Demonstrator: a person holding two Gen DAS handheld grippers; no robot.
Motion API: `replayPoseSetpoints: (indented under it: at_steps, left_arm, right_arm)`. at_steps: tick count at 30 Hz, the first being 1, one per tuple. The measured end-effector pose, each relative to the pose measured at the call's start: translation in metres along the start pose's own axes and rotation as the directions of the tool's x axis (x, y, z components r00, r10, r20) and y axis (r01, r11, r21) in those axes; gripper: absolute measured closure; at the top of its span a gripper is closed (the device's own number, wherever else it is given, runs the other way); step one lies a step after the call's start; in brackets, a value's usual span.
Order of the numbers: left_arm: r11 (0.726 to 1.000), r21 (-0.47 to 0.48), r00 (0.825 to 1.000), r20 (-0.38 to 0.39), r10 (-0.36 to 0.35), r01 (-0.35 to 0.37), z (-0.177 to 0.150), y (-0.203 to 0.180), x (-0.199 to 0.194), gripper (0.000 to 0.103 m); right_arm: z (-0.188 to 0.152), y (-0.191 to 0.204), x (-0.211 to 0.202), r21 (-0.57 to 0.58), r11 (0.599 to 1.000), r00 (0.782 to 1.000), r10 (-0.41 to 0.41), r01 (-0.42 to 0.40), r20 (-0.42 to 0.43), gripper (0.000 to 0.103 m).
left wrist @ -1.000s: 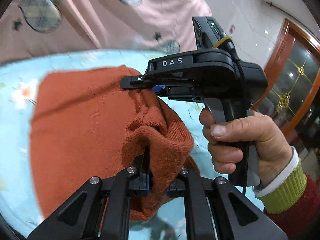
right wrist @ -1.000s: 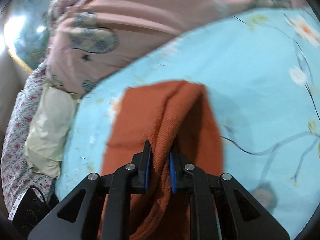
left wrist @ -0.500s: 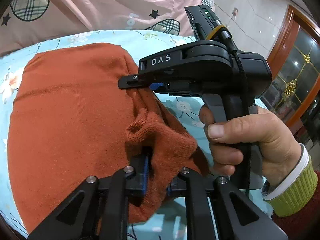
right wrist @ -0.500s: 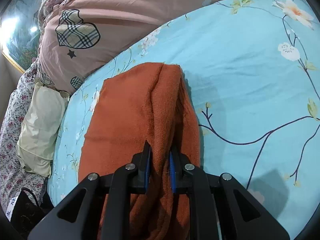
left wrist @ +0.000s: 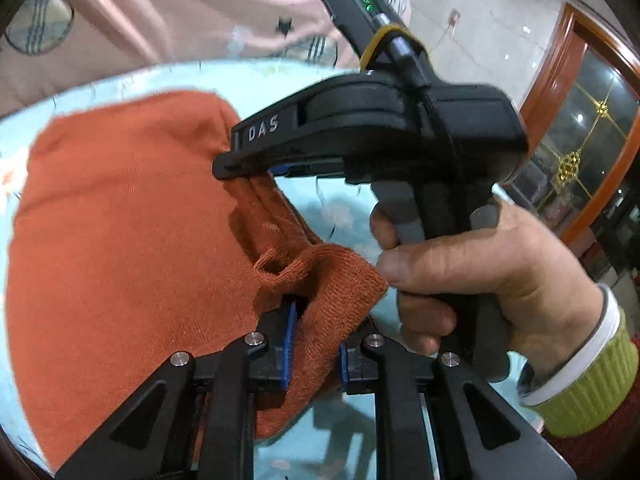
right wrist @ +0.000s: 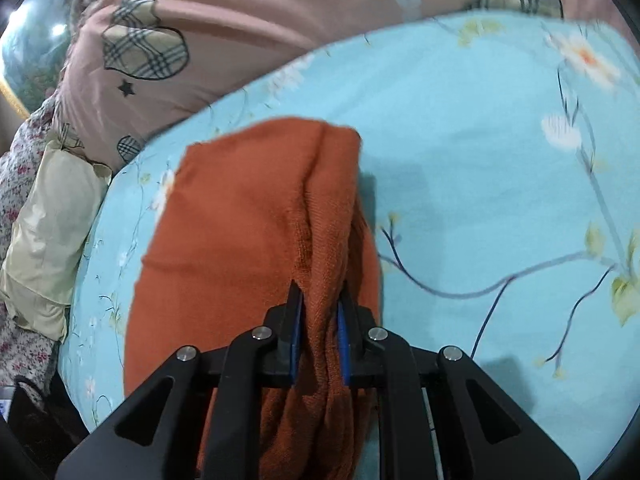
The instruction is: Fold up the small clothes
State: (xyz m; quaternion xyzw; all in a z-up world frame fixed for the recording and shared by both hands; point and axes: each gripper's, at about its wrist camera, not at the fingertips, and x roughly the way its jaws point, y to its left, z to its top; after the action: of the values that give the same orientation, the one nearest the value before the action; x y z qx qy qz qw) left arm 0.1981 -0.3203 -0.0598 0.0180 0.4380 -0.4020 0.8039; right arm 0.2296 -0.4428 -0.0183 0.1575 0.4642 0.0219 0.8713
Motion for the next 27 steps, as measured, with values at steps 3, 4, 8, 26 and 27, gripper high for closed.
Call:
replayPoseSetpoints:
  at_steps: [3, 4, 8, 26, 27]
  left_arm:
    - [0.999, -0.019, 0.999, -0.015, -0.037, 0.036, -0.004, 0.01, 0.0, 0.084]
    - [0.999, -0.021, 0.999, -0.02, -0.051, 0.05, -0.005, 0.011, -0.004, 0.081]
    - [0.996, -0.026, 0.996, -0.016, -0.088, 0.088, -0.014, 0.027, -0.033, 0.063]
    - [0.896, -0.444, 1.0, 0.007, 0.0, 0.003, -0.008, 0.199, -0.035, 0.022]
    - [0.887, -0.461, 1.0, 0.012, -0.017, 0.02, -0.006, 0.207, -0.029, 0.021]
  right_arm:
    - [-0.005, -0.003, -0.008, 0.027, 1.0, 1.0, 0.003, -0.004, 0.025, 0.075]
    - [-0.006, -0.002, -0.011, 0.035, 0.999, 1.0, -0.008, 0.007, 0.024, 0.072]
    - [-0.016, 0.004, -0.036, 0.018, 1.0, 0.998, -0.024, 0.023, 0.057, 0.042]
    - [-0.018, -0.016, -0.002, 0.13, 0.98, 0.989, 0.149, -0.148, 0.002, 0.033]
    - [-0.018, -0.015, 0.002, 0.13, 0.978, 0.986, 0.167, -0.163, -0.016, 0.039]
